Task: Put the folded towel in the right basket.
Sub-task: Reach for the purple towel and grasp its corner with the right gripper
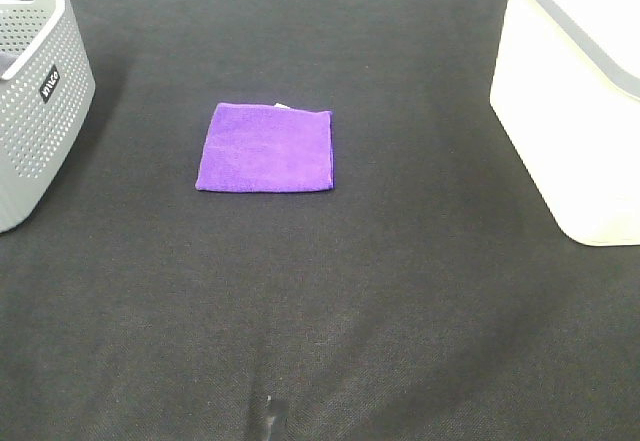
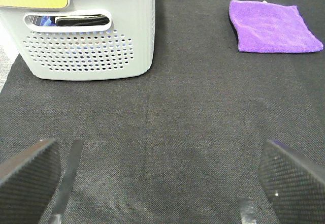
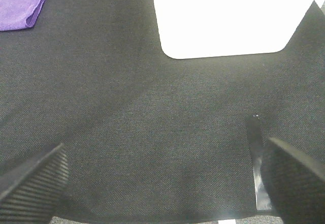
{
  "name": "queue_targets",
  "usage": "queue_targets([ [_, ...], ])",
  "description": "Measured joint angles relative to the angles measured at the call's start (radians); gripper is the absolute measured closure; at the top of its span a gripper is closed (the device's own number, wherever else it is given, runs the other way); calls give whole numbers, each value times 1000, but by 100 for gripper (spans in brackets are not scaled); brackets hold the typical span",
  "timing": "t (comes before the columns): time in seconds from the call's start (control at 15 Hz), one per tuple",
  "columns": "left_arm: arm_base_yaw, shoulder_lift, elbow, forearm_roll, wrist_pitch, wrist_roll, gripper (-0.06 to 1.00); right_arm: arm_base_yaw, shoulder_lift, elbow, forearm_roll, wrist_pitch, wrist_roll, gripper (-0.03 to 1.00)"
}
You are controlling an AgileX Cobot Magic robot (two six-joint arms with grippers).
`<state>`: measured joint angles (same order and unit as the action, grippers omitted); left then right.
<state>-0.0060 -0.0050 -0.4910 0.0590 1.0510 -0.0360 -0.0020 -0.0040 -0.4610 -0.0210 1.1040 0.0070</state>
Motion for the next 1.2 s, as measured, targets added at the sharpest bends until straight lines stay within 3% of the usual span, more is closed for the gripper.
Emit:
queue_targets([
  [1.2,0,0,0,0,0,0,-4,0,0,0,0,0,0,-1],
])
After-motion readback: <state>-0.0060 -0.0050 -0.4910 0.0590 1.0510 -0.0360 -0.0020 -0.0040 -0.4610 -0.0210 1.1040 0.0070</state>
